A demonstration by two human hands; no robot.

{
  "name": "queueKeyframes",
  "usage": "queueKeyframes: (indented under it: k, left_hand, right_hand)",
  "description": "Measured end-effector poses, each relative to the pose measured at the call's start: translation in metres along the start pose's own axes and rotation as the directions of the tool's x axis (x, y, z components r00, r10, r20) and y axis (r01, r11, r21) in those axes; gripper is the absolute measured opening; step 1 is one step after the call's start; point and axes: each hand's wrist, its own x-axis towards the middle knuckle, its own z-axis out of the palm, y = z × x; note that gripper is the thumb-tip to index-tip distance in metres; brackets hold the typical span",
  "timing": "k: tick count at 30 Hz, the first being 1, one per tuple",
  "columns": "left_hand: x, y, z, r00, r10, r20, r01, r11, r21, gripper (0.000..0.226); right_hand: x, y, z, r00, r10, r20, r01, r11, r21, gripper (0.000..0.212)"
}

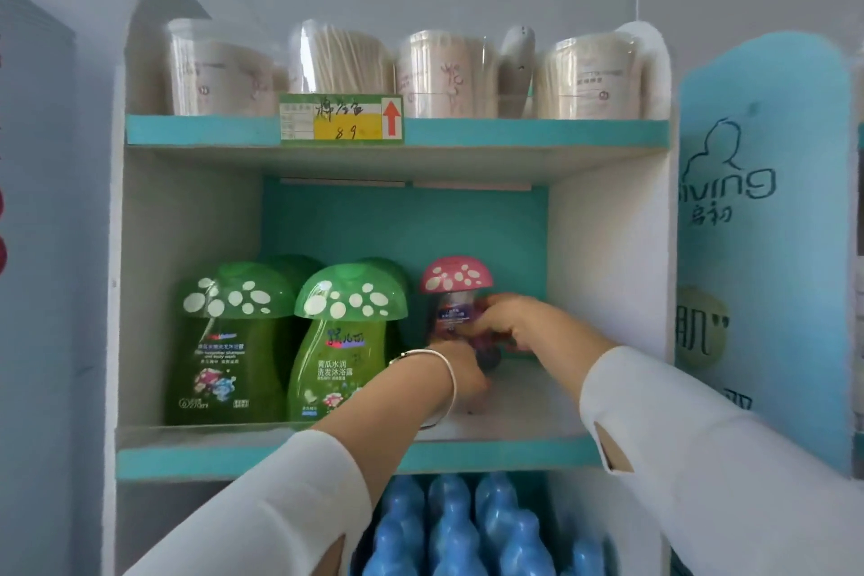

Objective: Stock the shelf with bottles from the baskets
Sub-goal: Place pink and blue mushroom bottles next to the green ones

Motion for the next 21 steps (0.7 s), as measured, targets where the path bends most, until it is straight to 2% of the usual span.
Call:
queueKeyframes:
  k: [2, 11, 16, 19, 21]
  left_hand:
    - [0.004, -0.001, -0.001, 1.0, -0.01, 0.02, 0.009, 0.999, 0.035, 0.045]
    - [0.008, -0.011, -0.001, 1.0, 0.019, -0.016, -0.017, 0.995, 0.1, 0.042]
    - [0.009, -0.012, 0.0, 0.999, 0.04, -0.022, -0.038, 0.997, 0.073, 0.043]
    - [0.011, -0.013, 0.0, 0.999, 0.039, -0.033, -0.037, 0.998, 0.059, 0.043]
    - [0.01, -0.012, -0.001, 0.998, 0.038, -0.055, -0.037, 0.999, 0.031, 0.042]
  right_hand:
    - [0.006, 0.003, 0.0, 0.999, 0.038, 0.023, -0.04, 0.998, 0.049, 0.016]
    - [0.026, 0.01, 0.01, 0.999, 0.036, 0.036, -0.04, 0.991, 0.127, 0.02]
    - [0.021, 0.009, 0.013, 0.999, 0.044, 0.004, -0.044, 0.997, 0.063, 0.011]
    - [0.014, 0.008, 0.012, 0.999, 0.054, 0.0, -0.054, 0.998, 0.032, 0.02]
    - [0.005, 0.007, 0.01, 0.998, 0.055, -0.015, -0.054, 0.998, 0.014, 0.01]
